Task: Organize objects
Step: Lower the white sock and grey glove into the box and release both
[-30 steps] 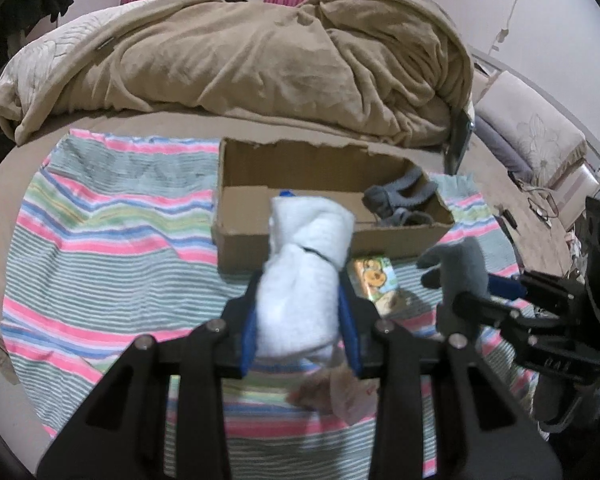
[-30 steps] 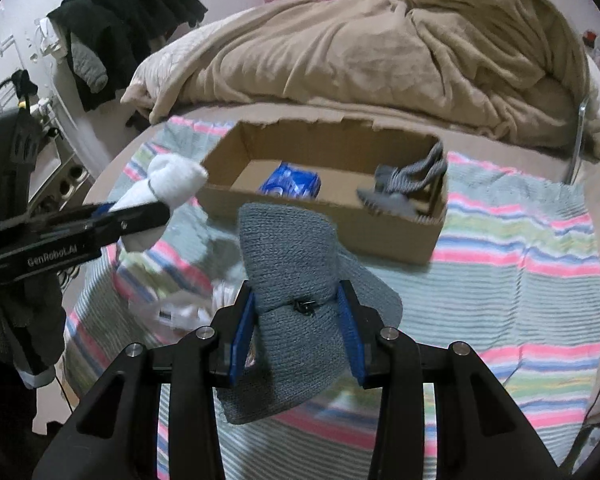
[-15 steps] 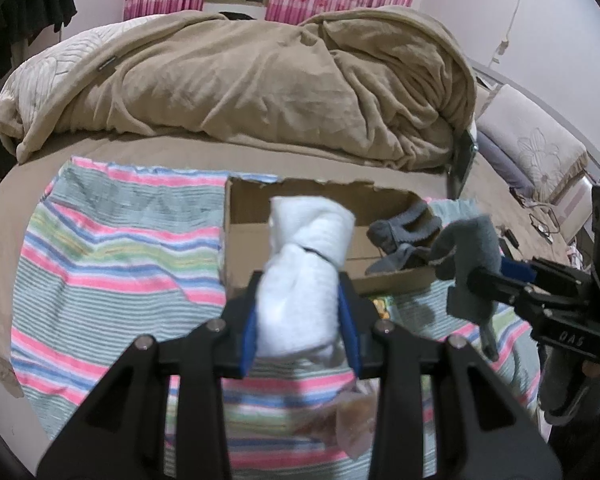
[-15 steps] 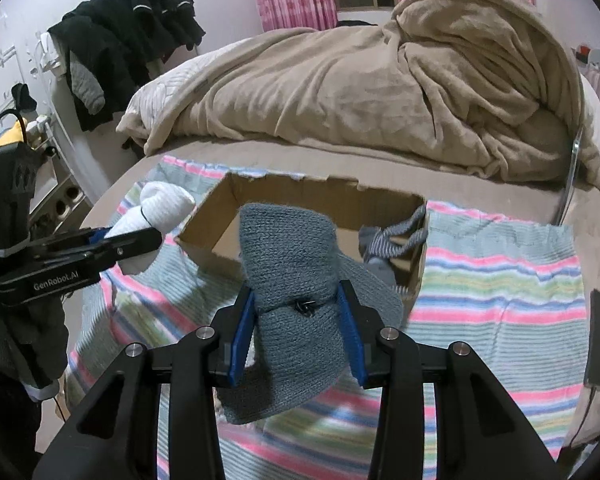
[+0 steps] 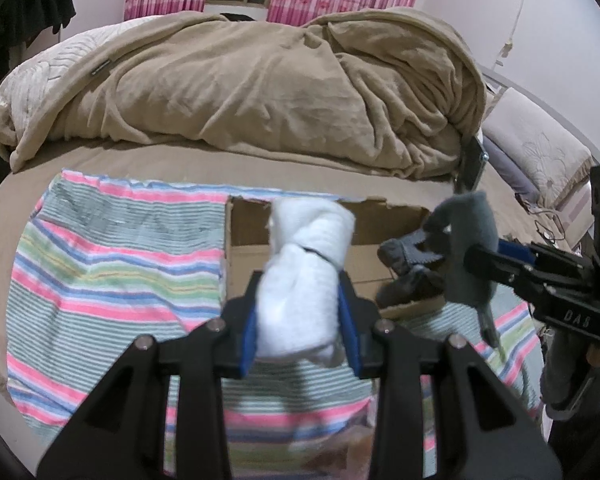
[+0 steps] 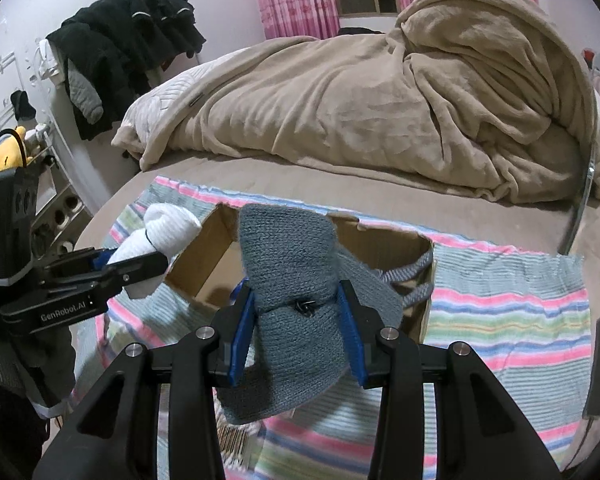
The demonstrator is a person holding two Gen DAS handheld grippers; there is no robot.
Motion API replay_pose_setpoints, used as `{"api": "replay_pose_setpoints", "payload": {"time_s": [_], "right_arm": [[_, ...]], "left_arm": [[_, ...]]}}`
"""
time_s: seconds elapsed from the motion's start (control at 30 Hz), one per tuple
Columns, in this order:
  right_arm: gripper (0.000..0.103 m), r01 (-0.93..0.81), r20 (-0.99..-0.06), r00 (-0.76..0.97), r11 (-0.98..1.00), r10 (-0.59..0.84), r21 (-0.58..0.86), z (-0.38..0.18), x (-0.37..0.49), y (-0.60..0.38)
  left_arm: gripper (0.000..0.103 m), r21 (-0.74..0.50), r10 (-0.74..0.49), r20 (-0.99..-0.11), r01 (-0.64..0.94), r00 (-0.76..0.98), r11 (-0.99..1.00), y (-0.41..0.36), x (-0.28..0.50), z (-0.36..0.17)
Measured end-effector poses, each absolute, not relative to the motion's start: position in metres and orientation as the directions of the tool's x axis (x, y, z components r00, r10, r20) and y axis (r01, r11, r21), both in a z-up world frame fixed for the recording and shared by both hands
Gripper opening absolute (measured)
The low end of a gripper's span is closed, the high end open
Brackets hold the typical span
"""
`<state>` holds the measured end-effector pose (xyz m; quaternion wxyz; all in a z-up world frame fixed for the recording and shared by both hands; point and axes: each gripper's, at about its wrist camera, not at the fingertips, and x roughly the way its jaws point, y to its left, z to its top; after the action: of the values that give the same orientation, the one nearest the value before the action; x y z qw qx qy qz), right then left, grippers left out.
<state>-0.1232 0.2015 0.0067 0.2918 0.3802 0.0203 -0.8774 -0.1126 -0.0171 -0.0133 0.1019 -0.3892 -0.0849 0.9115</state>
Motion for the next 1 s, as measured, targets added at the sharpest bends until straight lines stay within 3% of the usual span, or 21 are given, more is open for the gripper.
{"api": "replay_pose_setpoints", "payload": {"time_s": [0.7,1.0], "right_arm": [[0.042,0.512,-0.697,-0.535,-0.839,-0.478,0.182,-0.022,-0.180,0.181],[0.043,0.522,-0.745,-0.474,-0.831,-0.469,0.190,-0.053,-0.194,0.172]], "left_arm": [[0.035,-0.211,0.232,-0.736,-0.109,-0.636,-0.971,-0.008,-0.164,-0.051],[0.037,-0.198,0.217,-0.766,-0.098,-0.606,-0.975,-0.007,-0.172,-0.064]]}}
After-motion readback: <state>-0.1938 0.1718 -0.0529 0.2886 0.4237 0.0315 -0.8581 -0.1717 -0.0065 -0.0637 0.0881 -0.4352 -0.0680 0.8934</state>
